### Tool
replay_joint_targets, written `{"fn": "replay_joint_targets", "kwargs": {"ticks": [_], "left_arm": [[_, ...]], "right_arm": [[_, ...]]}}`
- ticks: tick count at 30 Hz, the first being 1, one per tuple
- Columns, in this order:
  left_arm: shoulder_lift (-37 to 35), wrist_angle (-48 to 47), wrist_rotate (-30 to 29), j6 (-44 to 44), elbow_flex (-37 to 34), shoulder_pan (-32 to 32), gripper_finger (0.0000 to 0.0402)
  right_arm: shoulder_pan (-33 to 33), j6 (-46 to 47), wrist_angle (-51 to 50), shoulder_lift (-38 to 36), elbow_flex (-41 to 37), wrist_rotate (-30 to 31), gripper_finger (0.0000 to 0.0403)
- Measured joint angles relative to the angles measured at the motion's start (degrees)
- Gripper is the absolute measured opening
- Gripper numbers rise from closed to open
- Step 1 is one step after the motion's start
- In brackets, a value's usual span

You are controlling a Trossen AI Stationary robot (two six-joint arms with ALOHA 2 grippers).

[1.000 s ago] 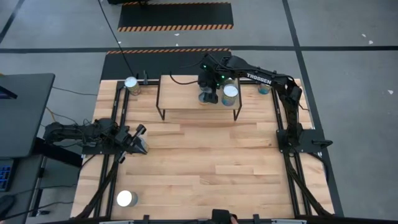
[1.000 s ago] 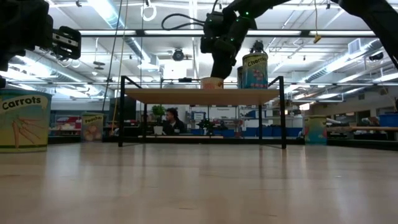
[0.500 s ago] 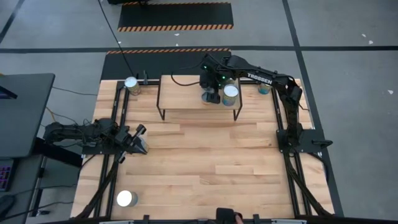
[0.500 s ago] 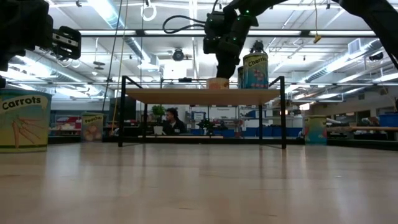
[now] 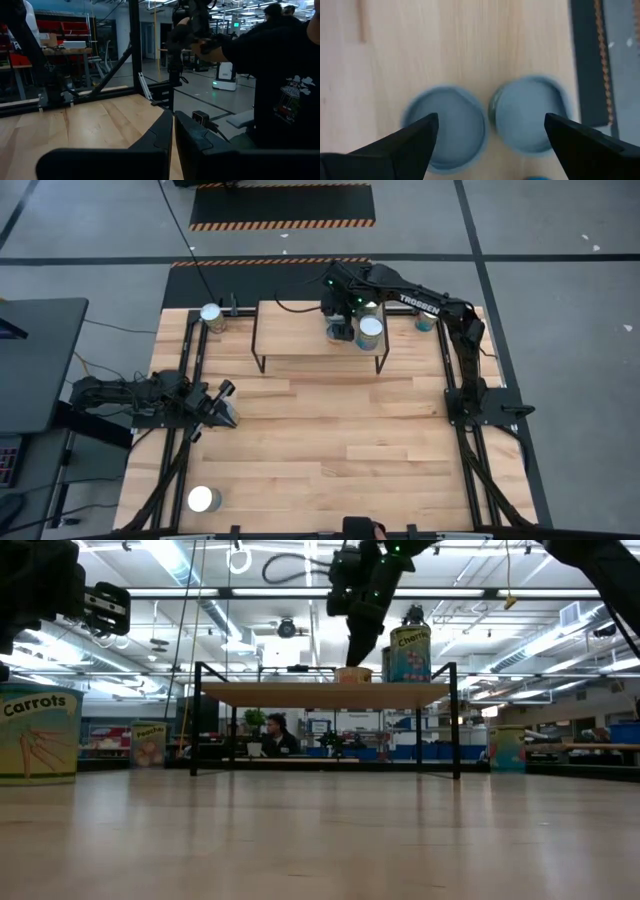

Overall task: Pick and place cans onto a shelf
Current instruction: Adjust the small cans on the shelf

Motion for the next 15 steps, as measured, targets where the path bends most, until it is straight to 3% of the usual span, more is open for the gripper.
{"fn": "replay_joint_targets", "kwargs": {"ticks": [5, 8, 12, 15], "left_arm": [[0.0, 0.0, 0.0, 0.0, 0.02, 0.02, 0.0027], [0.0, 0.0, 0.0, 0.0, 0.0, 0.01, 0.0027], [0.0, 0.0, 0.0, 0.0, 0.02, 0.0, 0.0027], [0.0, 0.0, 0.0, -0.01, 0.01, 0.0, 0.0027]], "right_arm": [[0.59, -0.88, 1.86, -0.01, 0.7, -0.64, 0.0373], [0.25, 0.56, 8.08, -0.07, -0.4, -0.99, 0.0373], [-0.58, 2.77, 13.74, -0.04, -2.22, -8.91, 0.0373], [-0.78, 4.28, 15.13, -0.01, -4.53, -11.13, 0.0373]]}}
